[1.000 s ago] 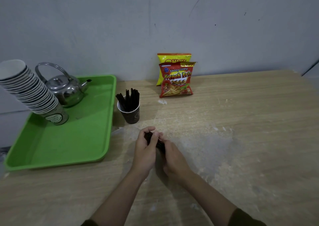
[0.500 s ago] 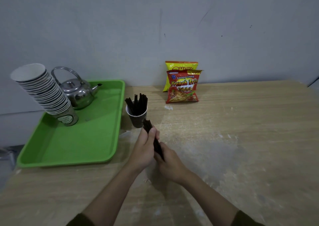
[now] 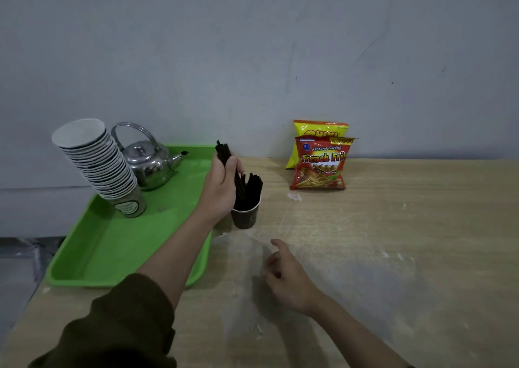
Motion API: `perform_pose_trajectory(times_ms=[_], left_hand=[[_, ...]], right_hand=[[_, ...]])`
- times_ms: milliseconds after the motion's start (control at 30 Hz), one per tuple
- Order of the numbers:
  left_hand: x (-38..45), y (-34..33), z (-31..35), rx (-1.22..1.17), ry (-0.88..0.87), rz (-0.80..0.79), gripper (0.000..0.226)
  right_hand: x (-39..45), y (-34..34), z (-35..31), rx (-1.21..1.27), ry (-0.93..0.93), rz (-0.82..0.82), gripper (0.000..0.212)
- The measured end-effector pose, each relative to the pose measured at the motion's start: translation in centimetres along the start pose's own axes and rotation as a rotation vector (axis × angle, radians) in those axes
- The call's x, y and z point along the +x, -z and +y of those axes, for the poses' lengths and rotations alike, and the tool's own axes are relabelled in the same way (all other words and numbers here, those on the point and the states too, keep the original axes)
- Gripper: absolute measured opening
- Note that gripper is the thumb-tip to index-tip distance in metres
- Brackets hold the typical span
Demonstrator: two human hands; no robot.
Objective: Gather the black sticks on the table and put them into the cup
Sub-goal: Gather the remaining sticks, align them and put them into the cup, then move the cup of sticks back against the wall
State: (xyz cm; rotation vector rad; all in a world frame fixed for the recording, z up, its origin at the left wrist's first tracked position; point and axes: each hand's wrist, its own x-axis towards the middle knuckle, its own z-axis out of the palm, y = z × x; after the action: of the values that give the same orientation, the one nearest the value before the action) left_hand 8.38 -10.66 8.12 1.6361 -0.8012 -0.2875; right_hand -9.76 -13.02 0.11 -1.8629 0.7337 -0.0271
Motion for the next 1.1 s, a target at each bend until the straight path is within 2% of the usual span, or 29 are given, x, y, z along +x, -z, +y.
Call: perform_pose_trajectory(times_ms=[167,367,733,833,900,1033,1100], left_hand=[[0.1,-0.2,-1.8,0.141,-0.006,-0.098,0.020],[-0.5,0.1,-2.4,0.112,0.006,-0.210,0.011],[-1.5,2.1,-1.8,0.163,-0.017,-0.191,0.050],[-2.3,2.2,-2.1,0.028,0.129,-0.096,0.061],[-3.0,2.2,-2.4,-0.013,0.235,-0.083,0.066],[-4.2,1.8,-2.7,0.015,0.318,-0.187,0.072],[-4.3,1.8,-2.9,0.049,0.301,-0.246,0.069]], right_hand=[[0.5,0.9,-0.2,-0.011,0.003,-0.029,0.064],[2.1,1.3,-0.4,0.013,-0.004,0.036,0.062],[4.1,3.3,-1.9,0.027,0.031,0.125,0.054],[5.0,3.8,-2.9,-0.029,0.095,0.186,0.054],[5.7,4.0,-3.7,-0.075,0.146,0.194,0.063],[7.3,4.3,-5.2,-0.142,0.196,0.153,0.080],[7.8,4.2,-5.9,-0.185,0.234,0.174,0.077]])
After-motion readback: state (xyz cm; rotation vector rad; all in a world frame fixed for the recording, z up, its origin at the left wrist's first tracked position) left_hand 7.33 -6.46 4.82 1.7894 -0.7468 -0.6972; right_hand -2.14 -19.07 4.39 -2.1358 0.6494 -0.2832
